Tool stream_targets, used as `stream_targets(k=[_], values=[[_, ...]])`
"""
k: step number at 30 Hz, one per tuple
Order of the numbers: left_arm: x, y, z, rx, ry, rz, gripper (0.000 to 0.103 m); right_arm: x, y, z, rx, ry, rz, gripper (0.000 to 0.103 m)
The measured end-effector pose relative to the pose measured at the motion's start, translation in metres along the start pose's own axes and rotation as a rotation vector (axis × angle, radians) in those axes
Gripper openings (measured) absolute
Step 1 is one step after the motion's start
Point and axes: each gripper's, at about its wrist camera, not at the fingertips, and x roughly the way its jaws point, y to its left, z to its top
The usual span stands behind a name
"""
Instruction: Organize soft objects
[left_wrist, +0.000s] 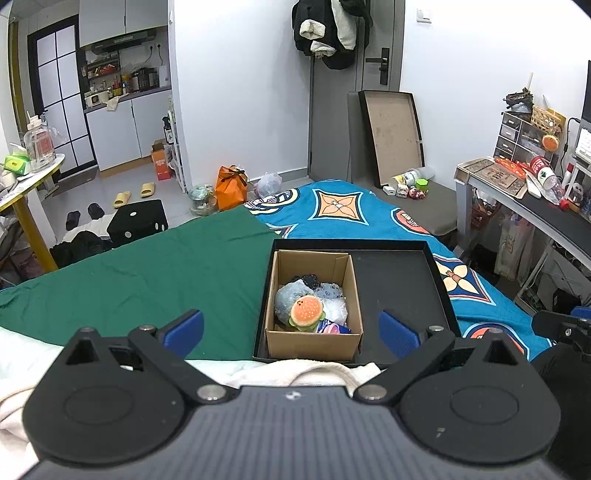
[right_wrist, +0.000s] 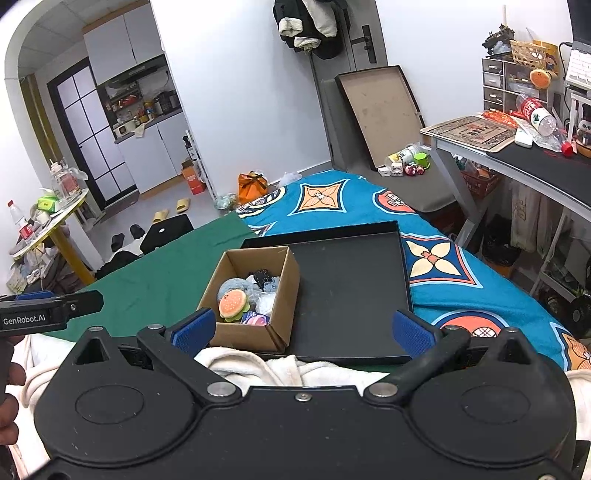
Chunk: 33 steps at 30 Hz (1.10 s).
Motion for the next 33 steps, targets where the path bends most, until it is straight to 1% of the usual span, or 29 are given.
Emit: stream_targets(k=[17,33], values=[[0.002,-0.002,-0.004,0.000,0.005,0.000,0.100,-0.002,-0.001,-0.001,0.001,0.000,-0.005,0.103],[0.005,-0.001,-0.011,-0.008,0.012,0.007,0.100,0.002,-0.002,-0.003,-0.012,0.012,-0.031,0.103]])
